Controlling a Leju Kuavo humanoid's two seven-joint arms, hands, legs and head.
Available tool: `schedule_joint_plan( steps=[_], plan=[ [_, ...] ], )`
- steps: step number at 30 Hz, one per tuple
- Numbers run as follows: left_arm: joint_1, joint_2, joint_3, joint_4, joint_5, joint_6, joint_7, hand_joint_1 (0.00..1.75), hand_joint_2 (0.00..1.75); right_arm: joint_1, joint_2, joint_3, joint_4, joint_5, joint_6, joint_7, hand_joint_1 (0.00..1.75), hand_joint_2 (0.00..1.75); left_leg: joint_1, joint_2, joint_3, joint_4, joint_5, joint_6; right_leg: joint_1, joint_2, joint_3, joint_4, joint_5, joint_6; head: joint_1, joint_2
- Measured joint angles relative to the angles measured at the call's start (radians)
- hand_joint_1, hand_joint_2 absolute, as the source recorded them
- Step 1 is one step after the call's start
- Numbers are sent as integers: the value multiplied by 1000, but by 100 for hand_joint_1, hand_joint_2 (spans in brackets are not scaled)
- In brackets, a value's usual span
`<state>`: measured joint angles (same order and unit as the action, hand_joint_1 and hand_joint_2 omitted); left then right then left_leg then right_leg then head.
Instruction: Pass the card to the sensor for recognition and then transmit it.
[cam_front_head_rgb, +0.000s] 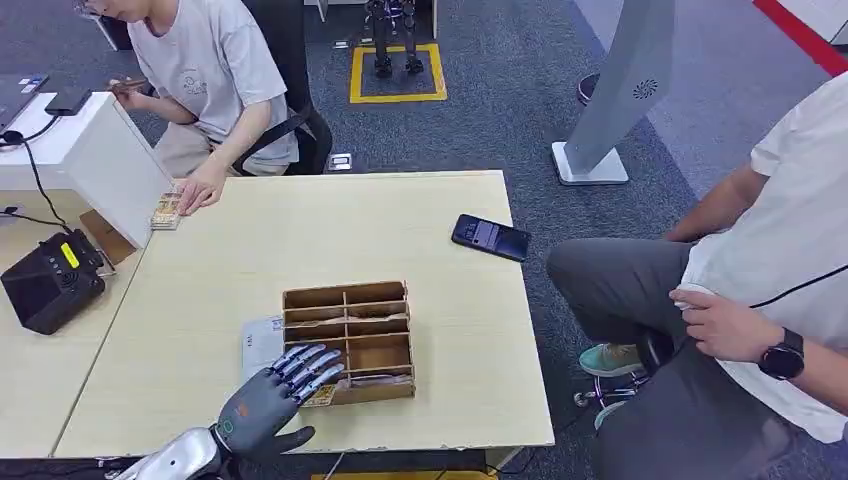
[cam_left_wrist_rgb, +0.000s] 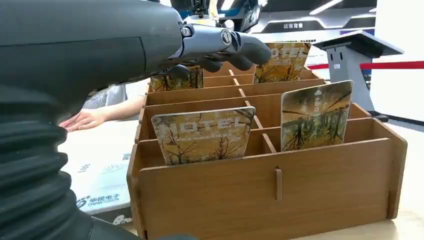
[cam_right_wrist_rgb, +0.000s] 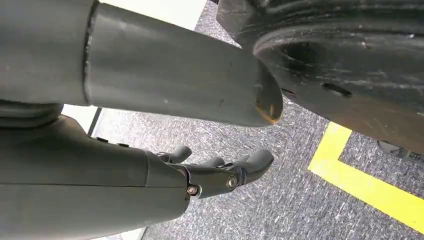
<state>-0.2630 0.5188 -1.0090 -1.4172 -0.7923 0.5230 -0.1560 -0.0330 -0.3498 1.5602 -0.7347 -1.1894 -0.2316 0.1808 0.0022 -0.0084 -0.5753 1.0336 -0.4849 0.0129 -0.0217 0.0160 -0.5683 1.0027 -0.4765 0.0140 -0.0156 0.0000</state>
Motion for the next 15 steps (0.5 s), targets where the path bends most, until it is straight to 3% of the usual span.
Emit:
schedule_joint_plan(
  steps=[15],
  plan=[
    [4,-5,2,5,-27,29,15,0,175,0,0,0,0,-8,4,-2,0,0,0,0,0,0,0,0,0,0,0,0,0,0,0,0]
  ],
)
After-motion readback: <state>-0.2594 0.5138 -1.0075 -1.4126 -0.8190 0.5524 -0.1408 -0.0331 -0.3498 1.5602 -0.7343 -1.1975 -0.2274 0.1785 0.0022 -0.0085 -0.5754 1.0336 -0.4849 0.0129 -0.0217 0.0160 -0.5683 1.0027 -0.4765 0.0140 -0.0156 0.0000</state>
